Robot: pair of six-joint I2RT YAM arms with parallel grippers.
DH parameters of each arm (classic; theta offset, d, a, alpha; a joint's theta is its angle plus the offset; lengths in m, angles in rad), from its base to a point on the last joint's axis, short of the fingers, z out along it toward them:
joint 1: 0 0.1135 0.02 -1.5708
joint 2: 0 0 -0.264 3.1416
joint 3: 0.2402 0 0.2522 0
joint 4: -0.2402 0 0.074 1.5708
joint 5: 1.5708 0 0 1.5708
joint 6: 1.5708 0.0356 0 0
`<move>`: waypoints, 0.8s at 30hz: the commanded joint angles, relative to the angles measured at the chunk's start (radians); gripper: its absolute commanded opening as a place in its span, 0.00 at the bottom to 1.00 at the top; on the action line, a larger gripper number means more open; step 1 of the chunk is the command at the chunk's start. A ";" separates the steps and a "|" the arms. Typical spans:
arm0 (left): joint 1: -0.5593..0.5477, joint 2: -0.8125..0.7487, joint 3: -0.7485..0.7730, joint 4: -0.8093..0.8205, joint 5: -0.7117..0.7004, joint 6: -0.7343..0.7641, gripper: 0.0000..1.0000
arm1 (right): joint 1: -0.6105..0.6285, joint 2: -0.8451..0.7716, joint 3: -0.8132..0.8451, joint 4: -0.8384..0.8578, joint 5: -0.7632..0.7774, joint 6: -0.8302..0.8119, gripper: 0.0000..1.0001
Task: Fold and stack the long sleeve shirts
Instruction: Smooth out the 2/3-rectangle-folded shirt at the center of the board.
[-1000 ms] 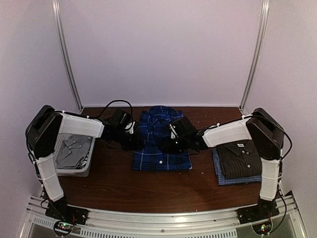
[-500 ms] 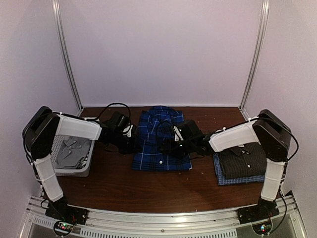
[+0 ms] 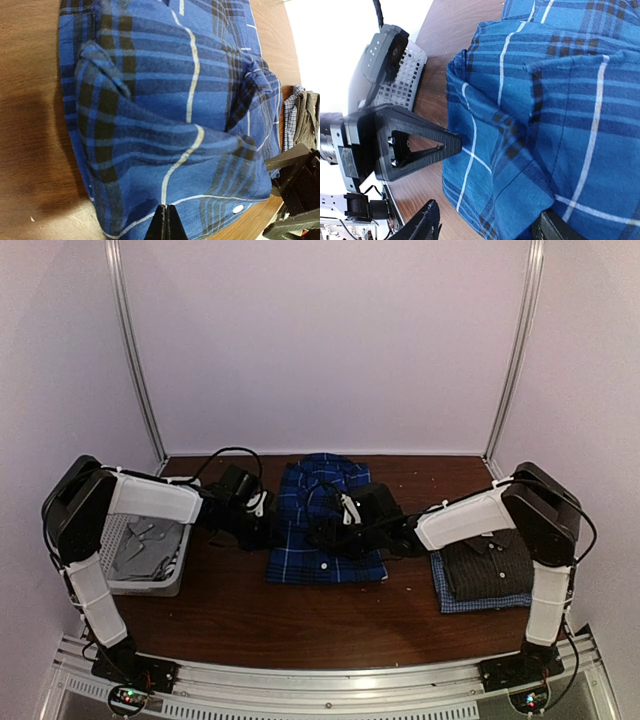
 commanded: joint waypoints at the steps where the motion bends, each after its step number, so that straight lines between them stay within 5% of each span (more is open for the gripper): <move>1: -0.001 -0.029 -0.013 0.032 -0.003 -0.006 0.00 | -0.016 0.024 0.039 0.062 -0.038 0.018 0.63; 24: -0.001 -0.025 -0.016 0.033 0.001 -0.002 0.00 | -0.030 0.006 0.082 0.140 -0.112 0.042 0.64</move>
